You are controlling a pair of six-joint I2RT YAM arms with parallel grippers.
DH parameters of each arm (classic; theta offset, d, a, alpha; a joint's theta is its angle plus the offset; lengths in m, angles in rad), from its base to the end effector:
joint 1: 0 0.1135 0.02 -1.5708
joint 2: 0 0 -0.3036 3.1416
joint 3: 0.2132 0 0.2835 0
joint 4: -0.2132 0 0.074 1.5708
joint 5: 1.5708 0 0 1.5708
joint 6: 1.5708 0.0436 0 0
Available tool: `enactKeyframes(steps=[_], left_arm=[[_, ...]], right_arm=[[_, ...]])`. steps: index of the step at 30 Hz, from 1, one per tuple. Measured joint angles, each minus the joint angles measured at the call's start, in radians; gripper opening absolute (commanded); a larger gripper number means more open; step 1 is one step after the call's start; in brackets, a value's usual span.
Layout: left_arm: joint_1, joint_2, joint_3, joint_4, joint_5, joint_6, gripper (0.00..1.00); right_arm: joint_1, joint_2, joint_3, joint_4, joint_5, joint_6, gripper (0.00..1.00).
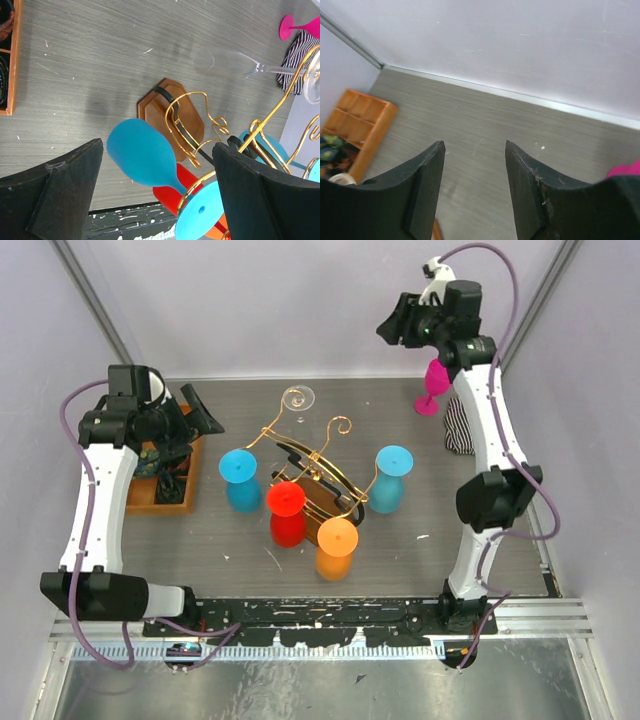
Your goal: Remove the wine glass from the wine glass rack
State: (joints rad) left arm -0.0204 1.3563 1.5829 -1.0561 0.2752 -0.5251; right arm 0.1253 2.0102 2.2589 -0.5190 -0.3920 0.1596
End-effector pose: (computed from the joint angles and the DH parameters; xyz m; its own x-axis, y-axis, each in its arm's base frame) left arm 0.2899 -0.0178 0.4453 -0.7399 -0.4674 -0.4838 -0.1939 0.8368 -0.5119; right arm 0.5070 0.0806 0.4841 -0.3380 0.1055 -0.9352 -0.4325 0.8651 0.2539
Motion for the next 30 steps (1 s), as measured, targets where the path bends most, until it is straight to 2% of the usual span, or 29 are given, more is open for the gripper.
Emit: enactKeyframes(steps=[3, 8, 11, 15, 19, 24, 30], left_arm=[[0.0, -0.019, -0.004, -0.007, -0.002, 0.001, 0.98], [0.0, -0.064, -0.012, -0.01, -0.004, 0.001, 0.98], [0.0, -0.071, -0.02, -0.012, -0.002, 0.0, 0.98], [0.0, -0.076, -0.048, -0.011, 0.002, -0.004, 0.98], [0.0, -0.097, -0.079, -0.012, 0.004, -0.011, 0.98], [0.0, -0.11, -0.086, -0.012, 0.005, -0.011, 0.98], [0.0, -0.112, -0.088, -0.012, 0.016, -0.018, 0.98]], right_arm=[[-0.023, -0.106, -0.079, -0.022, -0.008, 0.083, 0.55], [-0.11, -0.294, -0.302, -0.121, -0.028, 0.176, 0.53], [-0.15, -0.378, -0.418, -0.204, -0.029, 0.193, 0.47], [-0.147, -0.5, -0.579, -0.283, -0.055, 0.209, 0.45], [-0.144, -0.615, -0.666, -0.343, -0.086, 0.21, 0.39], [-0.144, -0.729, -0.769, -0.354, -0.13, 0.21, 0.4], [-0.144, -0.766, -0.84, -0.373, -0.152, 0.203, 0.47]])
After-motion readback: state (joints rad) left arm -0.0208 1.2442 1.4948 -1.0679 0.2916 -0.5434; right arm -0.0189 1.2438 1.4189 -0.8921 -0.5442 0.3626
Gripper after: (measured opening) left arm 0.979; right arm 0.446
